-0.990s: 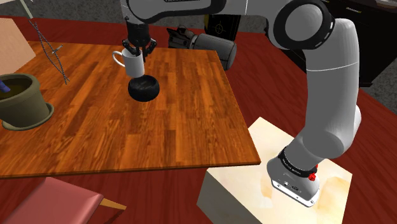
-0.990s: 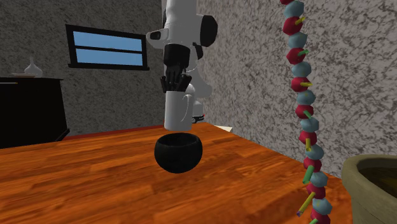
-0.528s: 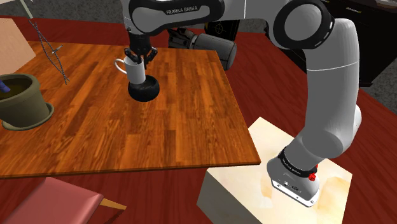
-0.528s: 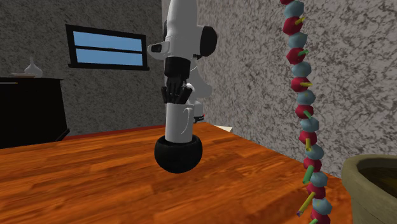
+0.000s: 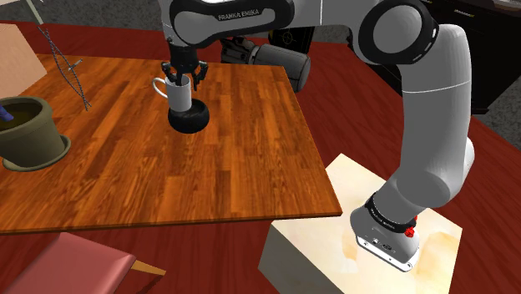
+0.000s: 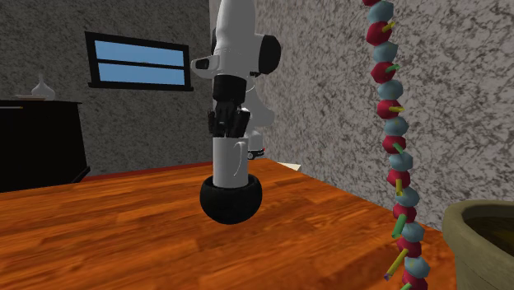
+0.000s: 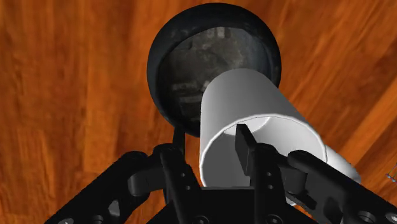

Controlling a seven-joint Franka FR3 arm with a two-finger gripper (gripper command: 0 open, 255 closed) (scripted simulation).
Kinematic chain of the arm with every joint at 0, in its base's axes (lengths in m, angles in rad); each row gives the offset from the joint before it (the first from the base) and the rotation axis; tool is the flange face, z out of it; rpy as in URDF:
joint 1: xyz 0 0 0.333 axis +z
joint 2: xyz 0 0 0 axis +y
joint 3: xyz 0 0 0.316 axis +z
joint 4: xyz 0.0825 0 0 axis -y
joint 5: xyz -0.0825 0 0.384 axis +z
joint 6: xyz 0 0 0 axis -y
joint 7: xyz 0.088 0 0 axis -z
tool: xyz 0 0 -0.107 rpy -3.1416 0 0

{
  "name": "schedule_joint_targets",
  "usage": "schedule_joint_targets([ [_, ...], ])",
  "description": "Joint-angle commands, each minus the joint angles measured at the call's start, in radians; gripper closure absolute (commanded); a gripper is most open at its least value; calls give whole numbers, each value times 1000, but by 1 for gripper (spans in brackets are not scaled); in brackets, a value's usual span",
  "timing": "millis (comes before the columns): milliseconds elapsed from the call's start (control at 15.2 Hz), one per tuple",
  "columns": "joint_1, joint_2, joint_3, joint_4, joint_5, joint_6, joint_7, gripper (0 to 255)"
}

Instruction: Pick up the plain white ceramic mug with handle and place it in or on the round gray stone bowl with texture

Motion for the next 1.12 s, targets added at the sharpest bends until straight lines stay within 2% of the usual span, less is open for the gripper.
schedule_joint_targets([
  [0,0,0,0,0,0,0,0,0],
  [264,0,0,0,0,0,0,0,0],
  [528,12,-32,13,77,20,-103,-17,0],
  [1056,12,-32,13,77,20,-103,-17,0],
])
